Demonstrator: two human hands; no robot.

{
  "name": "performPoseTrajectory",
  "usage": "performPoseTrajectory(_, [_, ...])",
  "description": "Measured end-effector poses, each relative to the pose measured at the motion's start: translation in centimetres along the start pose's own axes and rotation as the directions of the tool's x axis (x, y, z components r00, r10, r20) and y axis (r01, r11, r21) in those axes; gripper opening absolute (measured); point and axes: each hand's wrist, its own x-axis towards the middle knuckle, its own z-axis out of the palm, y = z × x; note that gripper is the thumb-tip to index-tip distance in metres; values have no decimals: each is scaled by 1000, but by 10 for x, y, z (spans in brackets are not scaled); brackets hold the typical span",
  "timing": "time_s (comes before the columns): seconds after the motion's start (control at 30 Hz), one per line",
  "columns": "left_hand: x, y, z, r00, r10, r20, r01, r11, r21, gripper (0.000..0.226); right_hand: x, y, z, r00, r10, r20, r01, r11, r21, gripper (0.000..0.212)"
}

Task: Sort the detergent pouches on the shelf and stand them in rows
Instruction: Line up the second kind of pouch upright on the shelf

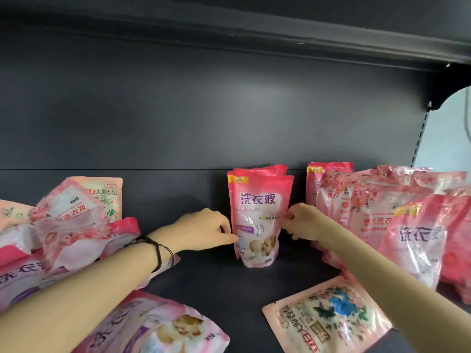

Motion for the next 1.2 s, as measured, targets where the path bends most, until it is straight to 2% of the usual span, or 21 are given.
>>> performPoseTrajectory(0.1, [-16,3,-3,993,88,73,-101,973,206,39,-19,-13,-8,986,-76,149,120,943,-311,39])
performPoseTrajectory(0.17, [-27,5,-5,982,163,92,-184,934,305,41,-36,-21,-13,965,-149,216,221,905,-363,35])
performPoseTrajectory(0.27, [-40,12,-5,965,231,121,-259,908,329,46,-62,-25,-16,951,-173,258,272,864,-423,40])
performPoseTrajectory(0.37, [-50,29,1,951,265,157,-301,905,299,50,-82,-21,-16,915,-213,343,354,831,-428,35])
performPoseTrajectory(0.53, [-50,65,24,932,263,248,-329,903,277,62,-96,-4,-7,830,-188,525,420,829,-368,31])
performPoseTrajectory(0.7, [-50,85,43,929,175,326,-296,880,372,73,-87,11,0,839,-215,499,463,764,-449,34])
performPoseTrajectory(0.77, [-53,90,49,938,146,314,-268,881,390,67,-80,15,6,829,-184,528,470,740,-481,35])
performPoseTrajectory(0.87, [-60,94,55,964,86,250,-179,909,376,64,-73,21,14,801,-193,566,481,771,-418,31])
performPoseTrajectory(1.0, [-74,90,52,998,-34,61,13,946,324,67,-71,26,12,819,-323,474,474,847,-240,29])
performPoseTrajectory(1.07, [-78,90,46,996,-85,-36,91,957,275,62,-75,30,6,850,-399,344,467,873,-141,27])
performPoseTrajectory(1.13, [-78,89,38,989,-143,-46,146,986,84,56,-79,34,0,888,-434,152,441,897,-15,23])
performPoseTrajectory(1.2, [-74,88,28,988,-151,-17,145,970,-193,41,-82,38,-5,920,-393,-15,391,910,137,21])
